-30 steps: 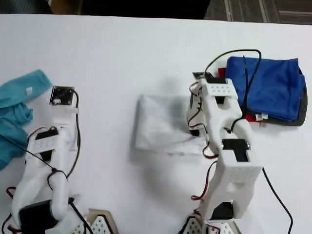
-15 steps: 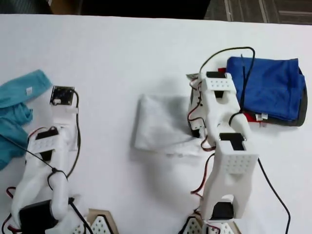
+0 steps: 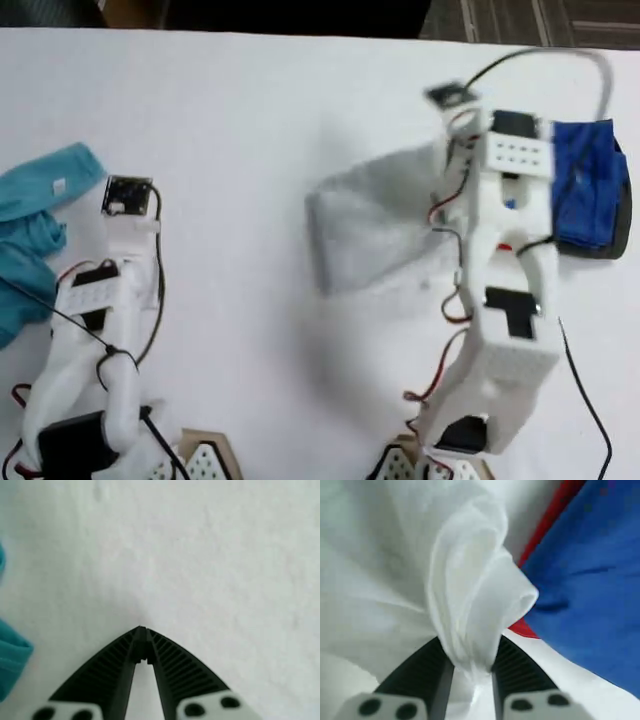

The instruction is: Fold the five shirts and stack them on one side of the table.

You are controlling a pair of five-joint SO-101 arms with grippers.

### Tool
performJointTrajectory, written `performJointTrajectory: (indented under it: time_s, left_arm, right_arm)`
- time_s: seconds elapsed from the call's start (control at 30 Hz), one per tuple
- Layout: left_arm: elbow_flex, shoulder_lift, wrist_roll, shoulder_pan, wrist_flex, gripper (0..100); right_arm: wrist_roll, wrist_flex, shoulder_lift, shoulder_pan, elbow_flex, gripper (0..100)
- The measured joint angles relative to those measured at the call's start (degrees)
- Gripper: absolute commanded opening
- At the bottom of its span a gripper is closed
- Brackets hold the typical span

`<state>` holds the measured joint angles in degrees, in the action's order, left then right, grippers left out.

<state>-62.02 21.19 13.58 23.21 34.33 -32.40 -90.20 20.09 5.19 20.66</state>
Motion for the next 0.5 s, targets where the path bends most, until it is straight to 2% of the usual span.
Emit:
performJointTrajectory:
  time_s: [0.3, 0.5]
  left_arm:
    - [-0.18, 0.00, 0.00, 0.00, -0.18, 3]
    - [-0.35, 0.00, 0.00, 0.00, -0.18, 3]
  right_arm:
    - [-0.97, 2.20, -5.54, 4.31, 12.40, 2.0]
    - [-5.80, 4.40, 2.20, 10.81, 23.21, 2.0]
